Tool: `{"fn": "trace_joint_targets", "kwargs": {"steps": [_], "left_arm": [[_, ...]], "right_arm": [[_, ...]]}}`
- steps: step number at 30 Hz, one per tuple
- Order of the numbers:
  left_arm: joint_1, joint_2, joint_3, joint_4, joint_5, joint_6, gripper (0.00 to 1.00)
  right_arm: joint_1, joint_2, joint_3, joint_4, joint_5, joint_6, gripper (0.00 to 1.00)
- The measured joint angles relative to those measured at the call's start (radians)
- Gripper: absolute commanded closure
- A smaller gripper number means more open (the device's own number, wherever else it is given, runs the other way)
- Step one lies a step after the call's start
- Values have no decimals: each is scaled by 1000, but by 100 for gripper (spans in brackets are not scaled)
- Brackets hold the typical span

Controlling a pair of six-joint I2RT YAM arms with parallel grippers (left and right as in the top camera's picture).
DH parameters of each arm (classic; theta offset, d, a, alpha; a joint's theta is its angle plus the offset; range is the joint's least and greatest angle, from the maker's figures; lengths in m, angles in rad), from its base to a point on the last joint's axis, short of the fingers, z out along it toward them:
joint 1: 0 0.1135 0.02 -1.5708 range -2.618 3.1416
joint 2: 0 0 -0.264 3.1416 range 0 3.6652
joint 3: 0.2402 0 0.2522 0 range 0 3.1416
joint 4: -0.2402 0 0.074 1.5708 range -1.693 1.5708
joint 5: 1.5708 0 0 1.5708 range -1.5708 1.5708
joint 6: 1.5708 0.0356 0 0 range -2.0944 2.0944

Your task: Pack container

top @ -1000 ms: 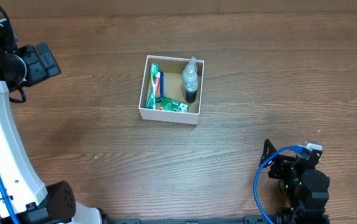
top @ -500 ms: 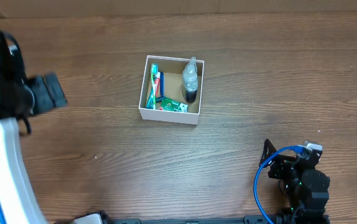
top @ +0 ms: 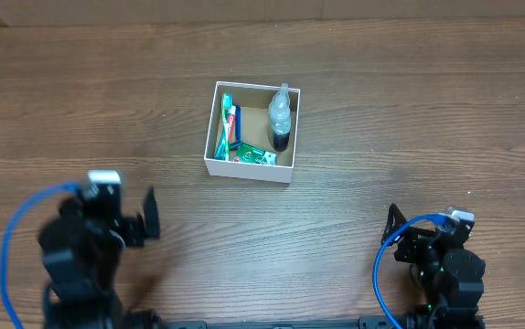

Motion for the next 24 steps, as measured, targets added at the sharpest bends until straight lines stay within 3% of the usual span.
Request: {"fn": "trace_joint_targets", "kwargs": {"steps": [5,9,24], "left_arm": [[-31,-331,-344,-4,16,-11,0],[-39,-473,-457,-1,20,-35,0],[-41,-502,-471,-4,19,-36,0]], "right_arm": [[0,0,0,1,0,0,0],[0,0,0,1,0,0,0],[0,0,0,2,0,0,0]]}}
